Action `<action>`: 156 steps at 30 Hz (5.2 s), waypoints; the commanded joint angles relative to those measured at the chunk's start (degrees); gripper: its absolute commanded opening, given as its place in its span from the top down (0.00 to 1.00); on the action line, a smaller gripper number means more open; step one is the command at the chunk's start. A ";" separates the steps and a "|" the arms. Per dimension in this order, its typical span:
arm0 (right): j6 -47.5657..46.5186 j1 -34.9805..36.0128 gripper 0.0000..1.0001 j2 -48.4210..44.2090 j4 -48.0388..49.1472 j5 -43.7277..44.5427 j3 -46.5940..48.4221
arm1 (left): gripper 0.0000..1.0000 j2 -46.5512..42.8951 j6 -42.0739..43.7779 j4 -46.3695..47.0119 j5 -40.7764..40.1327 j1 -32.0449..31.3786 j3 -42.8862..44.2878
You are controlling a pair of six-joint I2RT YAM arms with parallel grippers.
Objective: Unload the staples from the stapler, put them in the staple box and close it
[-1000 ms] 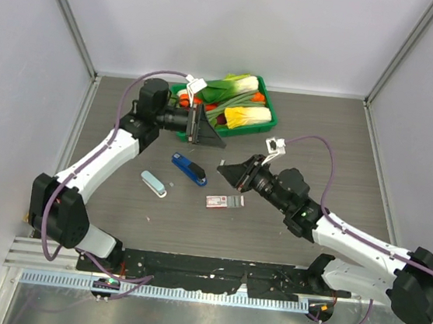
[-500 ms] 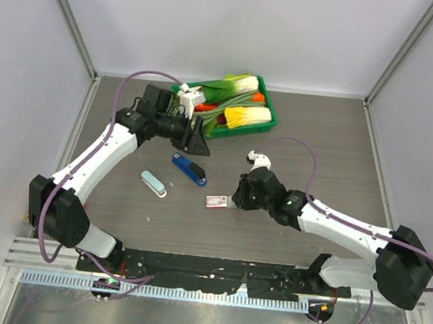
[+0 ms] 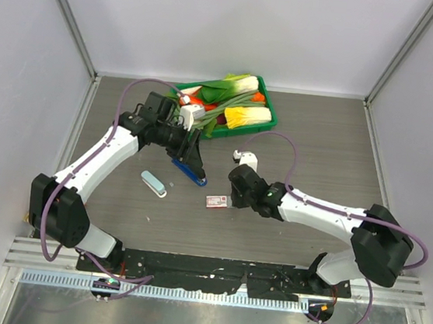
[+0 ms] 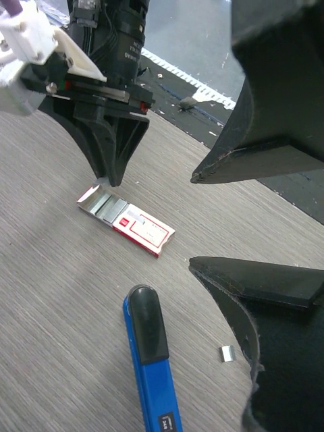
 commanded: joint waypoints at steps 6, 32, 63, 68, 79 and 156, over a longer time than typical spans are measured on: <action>-1.82 1.30 0.93 5.27 -0.82 5.10 4.32 | 0.50 -1.41 1.87 -0.50 0.34 0.22 -0.35; -1.91 1.30 0.89 10.28 3.05 3.79 3.53 | 0.52 -1.59 2.22 -0.76 1.13 0.13 -0.61; -1.91 1.30 0.82 9.75 2.87 6.25 2.30 | 0.52 -1.77 2.22 -0.85 1.57 0.13 -2.11; -1.91 1.30 0.77 9.75 3.05 6.07 2.13 | 0.52 -1.68 2.22 -1.02 1.57 0.13 -2.02; -1.56 1.30 0.66 9.58 3.66 5.90 1.95 | 0.52 -1.50 3.61 -1.37 1.57 0.13 -1.76; -5.87 -3.44 0.81 6.60 5.07 11.17 2.21 | 0.52 0.43 7.75 -0.85 -1.06 -0.48 -3.16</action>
